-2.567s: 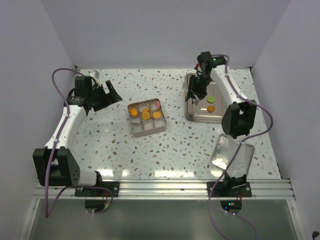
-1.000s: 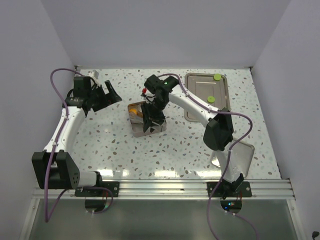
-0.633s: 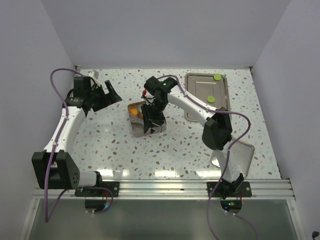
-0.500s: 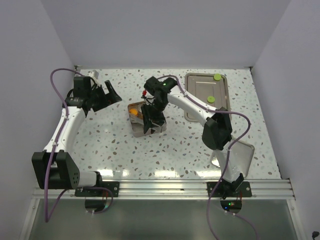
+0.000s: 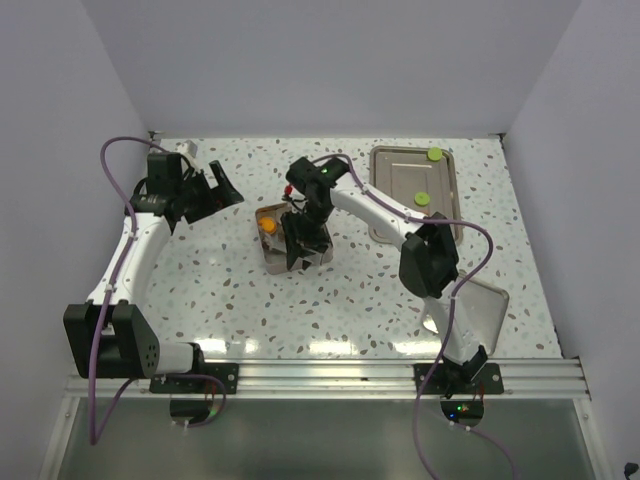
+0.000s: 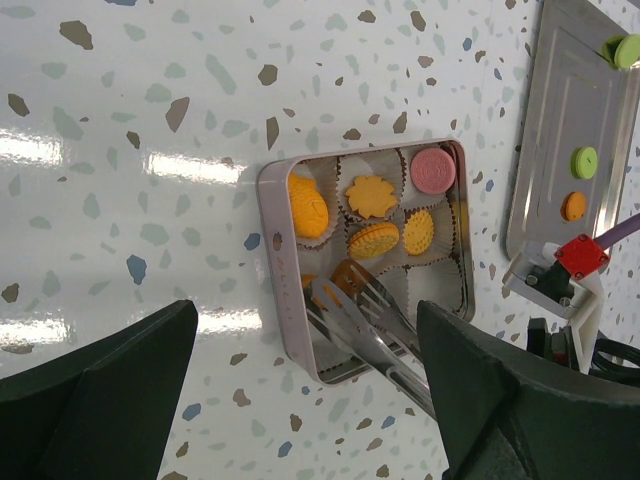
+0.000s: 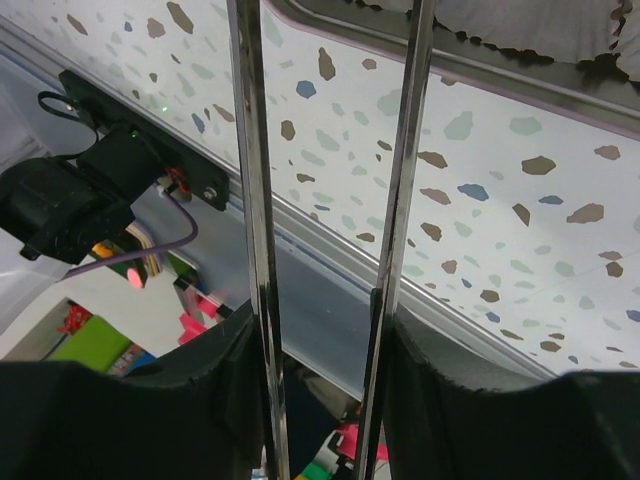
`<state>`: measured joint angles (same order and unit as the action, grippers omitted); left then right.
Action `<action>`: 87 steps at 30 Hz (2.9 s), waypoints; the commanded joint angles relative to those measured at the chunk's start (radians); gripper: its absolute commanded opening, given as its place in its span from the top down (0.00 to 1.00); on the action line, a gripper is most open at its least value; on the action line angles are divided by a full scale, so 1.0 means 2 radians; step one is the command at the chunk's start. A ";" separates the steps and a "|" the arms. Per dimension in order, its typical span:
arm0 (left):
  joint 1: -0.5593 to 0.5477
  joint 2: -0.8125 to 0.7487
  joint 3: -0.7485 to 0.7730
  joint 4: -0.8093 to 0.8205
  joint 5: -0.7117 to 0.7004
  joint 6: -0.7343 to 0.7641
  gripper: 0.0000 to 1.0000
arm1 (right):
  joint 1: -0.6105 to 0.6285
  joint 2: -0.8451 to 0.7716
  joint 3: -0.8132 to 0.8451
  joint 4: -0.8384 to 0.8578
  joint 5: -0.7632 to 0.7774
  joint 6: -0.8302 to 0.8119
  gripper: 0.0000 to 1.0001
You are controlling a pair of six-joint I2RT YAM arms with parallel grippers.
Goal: Pack the cookies
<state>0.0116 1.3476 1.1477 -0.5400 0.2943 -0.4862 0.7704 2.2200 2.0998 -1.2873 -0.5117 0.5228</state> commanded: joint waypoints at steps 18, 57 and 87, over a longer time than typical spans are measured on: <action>-0.001 -0.016 -0.002 0.009 0.001 0.009 0.04 | -0.005 -0.012 0.074 -0.023 0.011 0.015 0.52; -0.001 0.000 0.001 0.015 0.014 0.013 0.04 | -0.299 -0.160 -0.110 -0.035 0.192 -0.060 0.52; -0.001 0.024 0.011 0.021 0.001 0.013 0.03 | -0.346 -0.055 -0.080 -0.048 0.214 -0.094 0.50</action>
<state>0.0116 1.3933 1.1477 -0.5323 0.3050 -0.4850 0.0746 2.1067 1.9308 -1.3430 -0.0696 0.3538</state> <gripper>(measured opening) 0.966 0.502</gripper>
